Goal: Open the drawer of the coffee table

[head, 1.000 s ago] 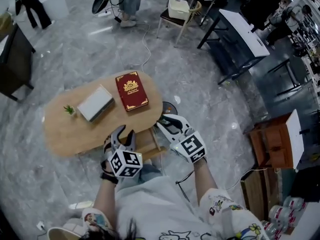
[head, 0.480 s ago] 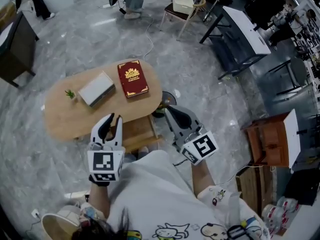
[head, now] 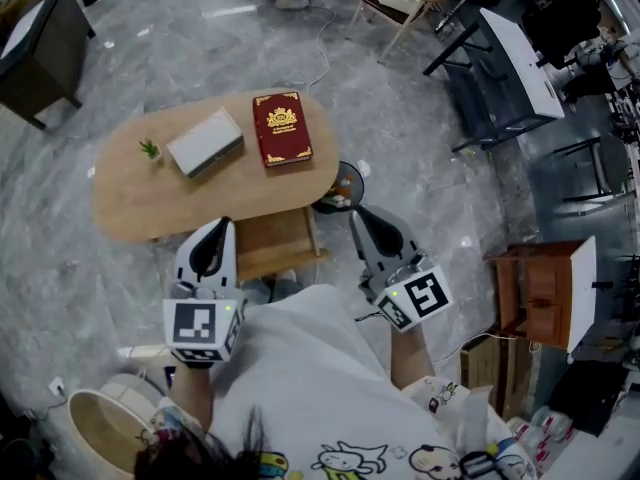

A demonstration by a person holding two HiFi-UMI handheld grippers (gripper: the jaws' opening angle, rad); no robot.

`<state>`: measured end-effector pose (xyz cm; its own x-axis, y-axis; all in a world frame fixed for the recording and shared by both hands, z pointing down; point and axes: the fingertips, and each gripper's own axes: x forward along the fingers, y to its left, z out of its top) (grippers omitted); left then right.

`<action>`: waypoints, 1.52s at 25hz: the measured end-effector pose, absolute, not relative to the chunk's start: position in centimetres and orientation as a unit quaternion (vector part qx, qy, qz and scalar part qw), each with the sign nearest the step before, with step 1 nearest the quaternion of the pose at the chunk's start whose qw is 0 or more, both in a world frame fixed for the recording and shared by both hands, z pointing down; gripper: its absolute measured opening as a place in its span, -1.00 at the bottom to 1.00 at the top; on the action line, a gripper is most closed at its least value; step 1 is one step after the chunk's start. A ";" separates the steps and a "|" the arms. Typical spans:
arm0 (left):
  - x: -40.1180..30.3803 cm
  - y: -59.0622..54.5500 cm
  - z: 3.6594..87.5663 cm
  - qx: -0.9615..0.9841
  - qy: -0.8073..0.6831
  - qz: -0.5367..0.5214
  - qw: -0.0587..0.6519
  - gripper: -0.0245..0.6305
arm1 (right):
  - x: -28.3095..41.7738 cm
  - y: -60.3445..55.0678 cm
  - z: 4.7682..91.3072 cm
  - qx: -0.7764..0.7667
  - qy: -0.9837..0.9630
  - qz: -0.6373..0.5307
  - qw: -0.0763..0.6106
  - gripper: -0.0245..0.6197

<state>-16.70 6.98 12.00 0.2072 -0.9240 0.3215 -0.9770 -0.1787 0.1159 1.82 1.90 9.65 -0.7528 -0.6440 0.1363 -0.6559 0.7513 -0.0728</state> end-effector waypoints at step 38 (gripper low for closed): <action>-18.3 6.1 12.3 0.765 -0.622 0.108 0.129 -0.92 | 0.5 0.7 11.0 0.354 -0.930 0.053 0.081 -0.93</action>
